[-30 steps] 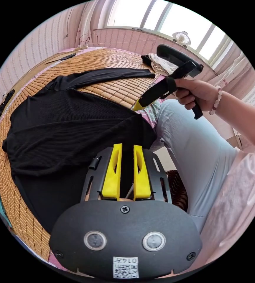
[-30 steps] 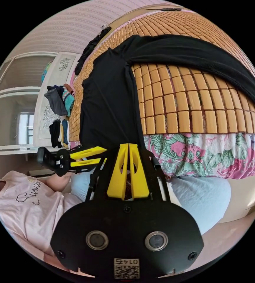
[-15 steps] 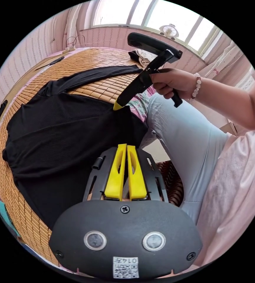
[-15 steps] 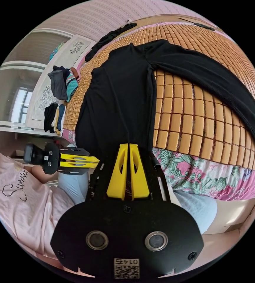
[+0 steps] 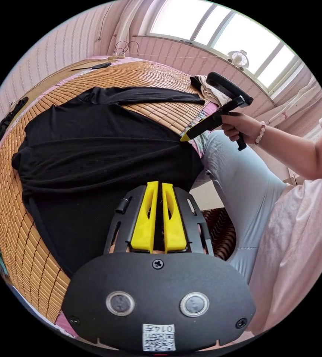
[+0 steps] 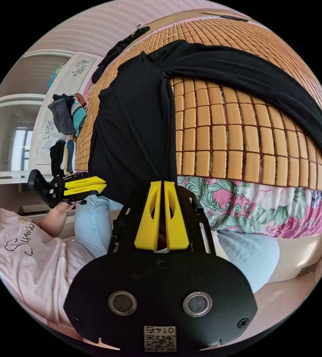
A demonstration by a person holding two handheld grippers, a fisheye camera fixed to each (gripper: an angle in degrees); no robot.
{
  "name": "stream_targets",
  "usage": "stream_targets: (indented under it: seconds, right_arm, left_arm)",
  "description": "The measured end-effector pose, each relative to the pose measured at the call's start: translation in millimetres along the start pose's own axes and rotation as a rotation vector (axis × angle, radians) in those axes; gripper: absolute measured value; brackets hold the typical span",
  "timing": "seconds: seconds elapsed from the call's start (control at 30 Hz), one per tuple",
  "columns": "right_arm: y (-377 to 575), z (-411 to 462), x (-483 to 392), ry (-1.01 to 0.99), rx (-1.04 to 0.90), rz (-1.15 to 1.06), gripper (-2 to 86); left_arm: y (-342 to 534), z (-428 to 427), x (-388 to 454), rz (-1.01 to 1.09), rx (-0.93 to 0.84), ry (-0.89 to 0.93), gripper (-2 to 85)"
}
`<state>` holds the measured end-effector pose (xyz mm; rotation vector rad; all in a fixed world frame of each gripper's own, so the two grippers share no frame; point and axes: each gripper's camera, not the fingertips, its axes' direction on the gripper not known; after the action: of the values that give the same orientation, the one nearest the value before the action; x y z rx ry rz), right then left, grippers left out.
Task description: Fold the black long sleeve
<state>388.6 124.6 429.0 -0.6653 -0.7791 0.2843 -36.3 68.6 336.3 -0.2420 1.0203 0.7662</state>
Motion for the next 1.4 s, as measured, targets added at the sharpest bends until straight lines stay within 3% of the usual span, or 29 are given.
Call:
stream_targets:
  seconds: [0.23,0.3,0.6,0.77,0.93,1.07,1.2,1.33,1.4]
  right_arm:
    - [19.2,-22.2,13.4,0.015,0.147,0.065,2.4]
    - [30.7,-40.5,28.1,0.027,0.277,0.141,5.6]
    - [81.2,-117.0,106.0,0.248,0.689,0.422,10.6]
    - [91.1,-128.1,150.6,0.244,0.759,0.583,11.4]
    - [100.2,-125.8,164.0,0.162,0.785,0.626,5.9]
    - [113.2,-128.9,144.8,-0.028,0.906,0.443,2.1]
    - [82.4,-130.3,95.1,-0.151,0.89,0.193,1.2]
    - [29.7,-116.8,17.0,-0.308,0.795,-0.126,0.9]
    - [1.1,-90.5,-51.1,-0.404,0.649,-0.355,0.9]
  left_arm:
    - [-25.8,24.8,26.8,0.065,0.03,0.017,3.3]
    - [-30.4,51.6,33.7,0.076,-0.074,0.032,4.0]
    - [-34.3,26.6,48.1,0.175,-0.072,-0.004,4.5]
    - [-65.9,-9.0,41.9,0.201,0.045,-0.037,4.9]
    - [-99.0,-11.6,37.0,0.2,0.097,-0.025,6.0]
    - [-118.7,-15.6,50.0,0.253,0.155,0.003,7.5]
    - [-118.3,-29.3,49.7,0.23,0.223,0.011,7.9]
    - [-82.2,-65.7,11.2,0.003,0.315,0.007,7.2]
    - [-52.6,-87.1,-11.0,-0.122,0.346,-0.029,6.6]
